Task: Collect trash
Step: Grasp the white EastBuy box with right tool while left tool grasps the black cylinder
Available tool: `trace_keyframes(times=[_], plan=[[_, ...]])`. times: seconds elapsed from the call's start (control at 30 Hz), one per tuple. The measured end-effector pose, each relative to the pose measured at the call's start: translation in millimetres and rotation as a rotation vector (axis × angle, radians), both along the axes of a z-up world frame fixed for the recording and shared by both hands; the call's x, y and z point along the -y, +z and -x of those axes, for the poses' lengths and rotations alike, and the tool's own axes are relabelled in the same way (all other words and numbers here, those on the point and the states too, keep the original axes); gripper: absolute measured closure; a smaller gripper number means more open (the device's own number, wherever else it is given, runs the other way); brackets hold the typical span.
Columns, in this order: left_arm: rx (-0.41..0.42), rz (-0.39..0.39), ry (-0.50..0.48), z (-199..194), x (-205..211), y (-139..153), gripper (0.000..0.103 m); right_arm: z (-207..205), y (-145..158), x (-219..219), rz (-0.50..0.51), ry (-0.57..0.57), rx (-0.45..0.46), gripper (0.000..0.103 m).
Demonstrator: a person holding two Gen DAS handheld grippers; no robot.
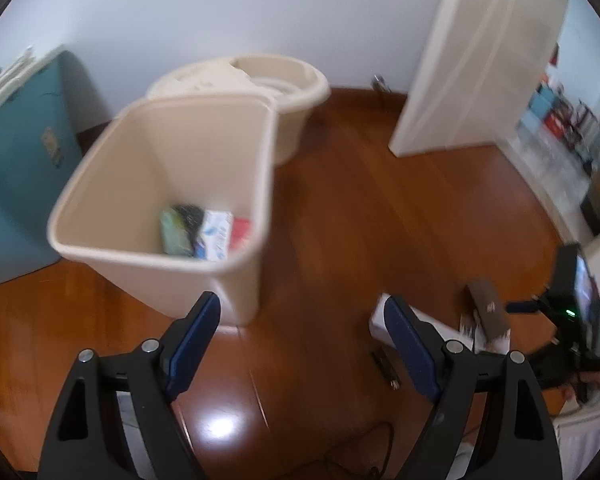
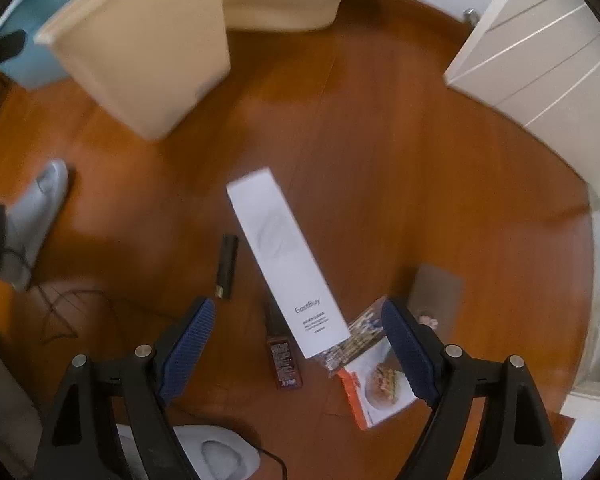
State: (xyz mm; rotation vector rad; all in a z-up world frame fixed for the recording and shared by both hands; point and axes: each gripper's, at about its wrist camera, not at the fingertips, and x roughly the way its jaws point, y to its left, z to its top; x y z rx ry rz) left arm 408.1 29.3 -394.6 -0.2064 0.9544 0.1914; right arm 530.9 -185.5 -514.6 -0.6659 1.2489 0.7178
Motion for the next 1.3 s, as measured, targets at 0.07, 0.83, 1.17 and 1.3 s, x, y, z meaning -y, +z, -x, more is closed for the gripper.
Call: trace_keyframes(times=[0.07, 0.83, 1.17, 1.3], plan=[[-0.017, -0.01, -0.014, 0.2, 9.3, -10.6, 0.019, -1.3, -20.0, -9.8, 0.012, 0.037, -0.008, 0.016], [-0.329, 0.132, 0.02, -33.4, 70.3, -161.4, 0.019, -44.6, -54.1, 40.2, -0.216, -0.204, 0.062, 0.043], [-0.433, 0.185, 0.109, -61.8, 121.8, -232.3, 0.019, 7.1, -6.4, 137.8, -0.485, -0.524, 0.161, 0.042], [-0.454, 0.196, 0.144, -62.8, 124.7, -244.0, 0.019, 15.6, -12.0, 140.3, -0.506, -0.545, 0.142, 0.042]])
